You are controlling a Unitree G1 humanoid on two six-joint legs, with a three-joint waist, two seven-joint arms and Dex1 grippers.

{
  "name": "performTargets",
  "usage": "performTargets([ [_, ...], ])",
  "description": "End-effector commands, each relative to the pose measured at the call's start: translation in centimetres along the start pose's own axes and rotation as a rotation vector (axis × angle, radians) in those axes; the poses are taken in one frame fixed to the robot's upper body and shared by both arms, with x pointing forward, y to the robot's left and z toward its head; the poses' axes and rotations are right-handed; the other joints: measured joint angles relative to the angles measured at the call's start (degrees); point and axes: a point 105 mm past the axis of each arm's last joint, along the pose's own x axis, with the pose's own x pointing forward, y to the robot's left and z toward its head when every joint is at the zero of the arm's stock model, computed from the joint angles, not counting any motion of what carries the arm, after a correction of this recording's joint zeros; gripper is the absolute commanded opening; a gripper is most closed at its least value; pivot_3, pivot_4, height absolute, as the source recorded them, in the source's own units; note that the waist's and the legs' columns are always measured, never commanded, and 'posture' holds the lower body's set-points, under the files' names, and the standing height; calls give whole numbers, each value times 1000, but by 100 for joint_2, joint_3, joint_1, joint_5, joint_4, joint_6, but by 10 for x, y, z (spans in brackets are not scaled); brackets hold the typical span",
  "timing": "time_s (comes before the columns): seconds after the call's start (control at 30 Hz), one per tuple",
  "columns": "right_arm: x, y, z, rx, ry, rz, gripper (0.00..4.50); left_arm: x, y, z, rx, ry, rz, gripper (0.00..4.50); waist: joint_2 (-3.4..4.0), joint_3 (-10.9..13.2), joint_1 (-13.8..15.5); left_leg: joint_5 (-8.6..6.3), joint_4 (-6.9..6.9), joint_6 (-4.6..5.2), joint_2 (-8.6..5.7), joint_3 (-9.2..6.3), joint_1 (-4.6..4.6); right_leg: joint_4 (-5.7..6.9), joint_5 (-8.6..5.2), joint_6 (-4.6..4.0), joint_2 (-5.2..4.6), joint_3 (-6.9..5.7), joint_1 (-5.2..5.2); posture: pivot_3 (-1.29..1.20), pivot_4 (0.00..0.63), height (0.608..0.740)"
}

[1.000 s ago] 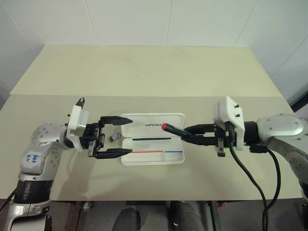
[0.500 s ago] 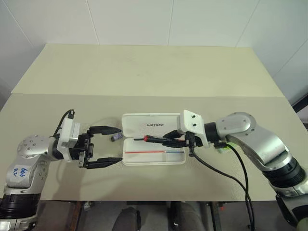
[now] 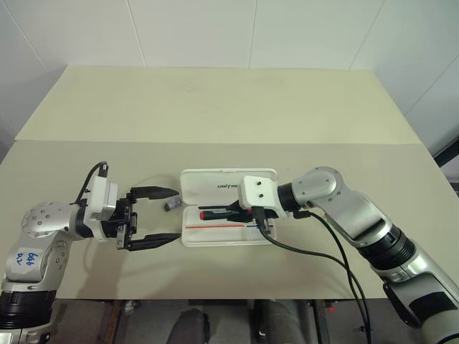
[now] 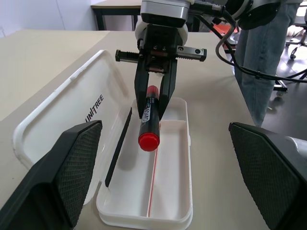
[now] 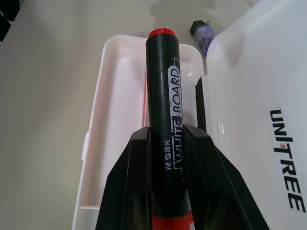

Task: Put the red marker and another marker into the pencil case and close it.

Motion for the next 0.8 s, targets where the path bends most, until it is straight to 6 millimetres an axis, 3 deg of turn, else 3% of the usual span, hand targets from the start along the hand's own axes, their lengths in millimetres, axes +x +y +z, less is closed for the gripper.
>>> performTargets([
  [0.03,2,-5,10,-63,-8,-5,552,1,1,9,57,-5,-4,4500,0,0,-2,0,0,0,0,0,0,0,0,0,0,0,0,0,150,740],
  [0.1,3,-6,11,-65,-8,-5,552,2,2,10,60,-7,-6,4500,0,0,-4,0,0,0,0,0,0,0,0,0,0,-1,0,0,150,740],
  [0.4,3,-5,14,-63,-18,-8,3777,5,5,11,73,-15,-10,4500,0,0,-4,0,0,0,0,0,0,1,0,0,0,-6,0,0,150,740],
  [0.63,-5,4,21,-44,-48,13,3777,10,7,12,78,-35,-19,4500,0,0,0,0,0,-1,0,0,0,3,0,0,0,-7,0,0,150,740],
  [0.8,-23,11,21,15,-60,1,3777,18,7,14,73,-65,-38,4500,0,0,26,0,2,-1,-2,-2,0,3,0,0,-1,-9,2,0,150,740],
])
